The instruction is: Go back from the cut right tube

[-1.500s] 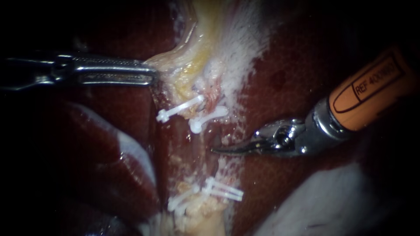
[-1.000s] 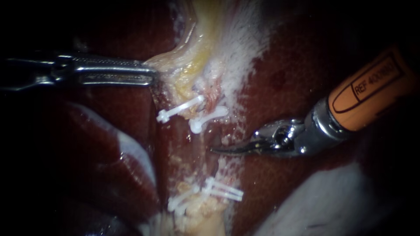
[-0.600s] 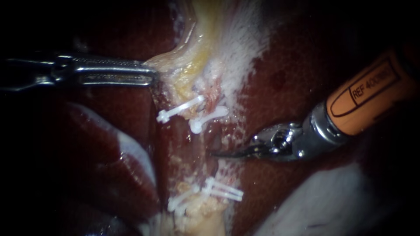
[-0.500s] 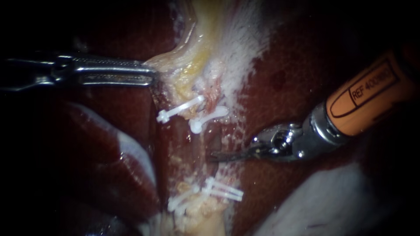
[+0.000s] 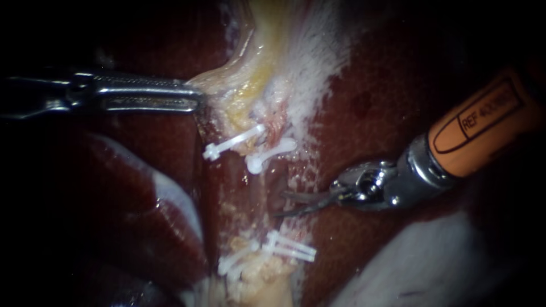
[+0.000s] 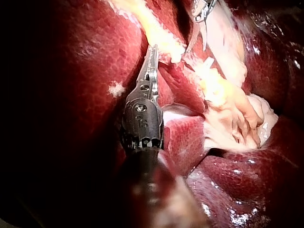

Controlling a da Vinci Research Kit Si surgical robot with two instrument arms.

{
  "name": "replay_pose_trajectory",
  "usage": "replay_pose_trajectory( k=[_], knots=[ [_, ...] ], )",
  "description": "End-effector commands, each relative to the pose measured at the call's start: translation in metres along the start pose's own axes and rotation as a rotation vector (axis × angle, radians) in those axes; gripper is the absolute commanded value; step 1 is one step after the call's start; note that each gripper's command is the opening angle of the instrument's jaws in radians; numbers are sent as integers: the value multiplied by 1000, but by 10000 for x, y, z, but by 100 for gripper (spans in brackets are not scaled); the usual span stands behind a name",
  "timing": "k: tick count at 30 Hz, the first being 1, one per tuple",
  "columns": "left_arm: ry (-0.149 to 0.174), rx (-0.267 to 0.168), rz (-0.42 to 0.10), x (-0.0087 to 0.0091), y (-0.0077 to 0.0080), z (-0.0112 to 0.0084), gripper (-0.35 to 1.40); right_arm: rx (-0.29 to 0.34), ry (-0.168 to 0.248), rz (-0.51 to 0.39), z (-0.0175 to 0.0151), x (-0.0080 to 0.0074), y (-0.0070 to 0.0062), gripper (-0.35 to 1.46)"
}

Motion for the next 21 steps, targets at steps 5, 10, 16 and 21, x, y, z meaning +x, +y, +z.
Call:
replay_pose_trajectory(
  k=[5, 10, 16, 21],
  knots=[
    [0, 1, 0, -1, 0, -1, -35, 12, 69, -214, -13, 8, -1, 108],
    [0, 1, 1, 0, 0, -2, -35, -49, 100, -324, -27, 12, -1, 125],
    [0, 1, 1, 1, 0, -2, -35, -90, 111, -432, -45, 6, 5, 133],
    [0, 0, 2, 2, -1, -2, -35, -144, 128, -470, -59, 9, 12, 143]
  ],
)
